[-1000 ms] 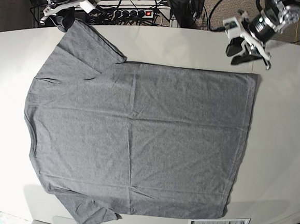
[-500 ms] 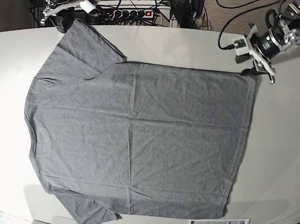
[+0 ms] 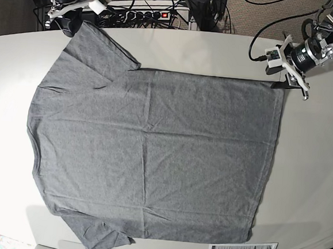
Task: Fold the T-shirt properly
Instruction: 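Lower both grippers onto the shirt's shoulder corners and grasp them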
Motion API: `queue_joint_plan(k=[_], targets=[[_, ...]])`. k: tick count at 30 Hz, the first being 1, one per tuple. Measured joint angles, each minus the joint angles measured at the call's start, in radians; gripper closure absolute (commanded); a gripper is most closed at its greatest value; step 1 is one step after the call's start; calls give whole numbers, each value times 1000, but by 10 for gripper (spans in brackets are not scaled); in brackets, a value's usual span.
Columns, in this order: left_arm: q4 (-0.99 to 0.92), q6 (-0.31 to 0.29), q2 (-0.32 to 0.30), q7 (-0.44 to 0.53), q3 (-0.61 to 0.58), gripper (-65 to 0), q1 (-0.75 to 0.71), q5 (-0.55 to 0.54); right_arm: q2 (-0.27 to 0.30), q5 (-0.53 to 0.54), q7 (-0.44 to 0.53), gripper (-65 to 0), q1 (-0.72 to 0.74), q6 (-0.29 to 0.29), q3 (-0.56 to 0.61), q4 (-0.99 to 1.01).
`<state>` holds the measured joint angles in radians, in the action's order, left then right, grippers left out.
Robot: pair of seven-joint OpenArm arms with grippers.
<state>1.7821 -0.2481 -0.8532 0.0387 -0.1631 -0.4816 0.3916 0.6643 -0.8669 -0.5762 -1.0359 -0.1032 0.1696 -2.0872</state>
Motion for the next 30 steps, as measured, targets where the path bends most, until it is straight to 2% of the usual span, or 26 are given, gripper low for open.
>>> queue_joint_plan(k=[4, 10, 14, 27, 30], targets=[[-26, 9, -1, 13, -40, -290, 38, -1, 1, 1, -30, -136, 0, 0, 0, -34], [-81, 65, -2, 18, -186, -290, 153, 27, 1, 1, -72, -136, 0, -1, 0, -100], [-100, 87, -4, 16, -243, -282, 206, 26, 0, 0, -83, -136, 0, -1, 0, -108], [-105, 64, -7, -44, -270, 0, 233, 31, 0, 1, -104, -136, 0, 0, 0, -108], [-105, 64, -13, -48, -273, 0, 233, 34, 0, 1, -104, -136, 0, 0, 0, -108]])
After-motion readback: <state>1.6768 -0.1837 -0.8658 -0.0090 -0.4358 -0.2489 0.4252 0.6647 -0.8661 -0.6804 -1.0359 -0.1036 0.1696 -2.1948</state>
